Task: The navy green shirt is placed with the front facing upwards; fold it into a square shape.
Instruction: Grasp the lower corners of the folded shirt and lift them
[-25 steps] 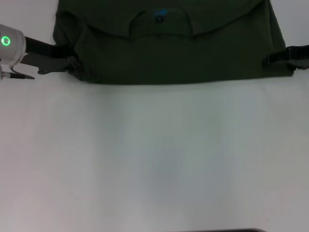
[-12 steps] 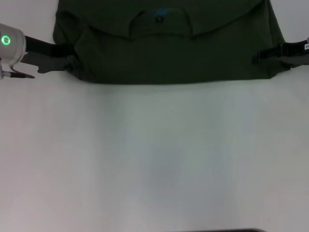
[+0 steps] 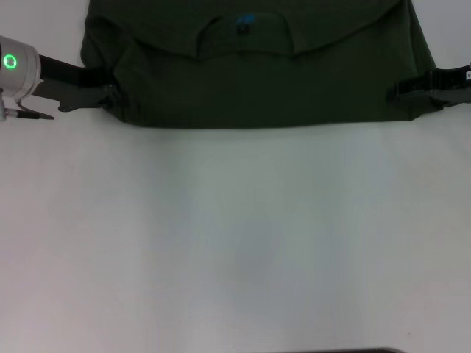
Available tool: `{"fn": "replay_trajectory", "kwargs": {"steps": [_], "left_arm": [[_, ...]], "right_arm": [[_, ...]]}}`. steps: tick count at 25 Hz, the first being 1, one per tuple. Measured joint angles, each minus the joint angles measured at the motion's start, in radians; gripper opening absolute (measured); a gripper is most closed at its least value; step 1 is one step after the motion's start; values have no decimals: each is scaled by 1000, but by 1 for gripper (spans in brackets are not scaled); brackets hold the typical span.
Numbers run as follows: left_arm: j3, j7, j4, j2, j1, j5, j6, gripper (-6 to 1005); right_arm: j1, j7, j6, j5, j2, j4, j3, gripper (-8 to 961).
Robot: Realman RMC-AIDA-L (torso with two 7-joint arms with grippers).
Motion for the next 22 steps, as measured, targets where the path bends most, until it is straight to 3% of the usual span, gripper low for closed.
{"fn": "replay_trajectory", "kwargs": {"steps": [4, 10, 22], "left_arm": [[3, 0, 0, -1, 0, -5, 2, 41], [0, 0, -1, -1, 2, -3, 4, 42], [6, 2, -2, 7, 0, -1, 16, 42]], "right_arm": [[-5, -8, -18, 15, -8, -12, 15, 915], [-7, -1, -24, 9, -18, -14, 8, 730], [-3, 14, -28, -15, -25, -15, 6, 228]]}}
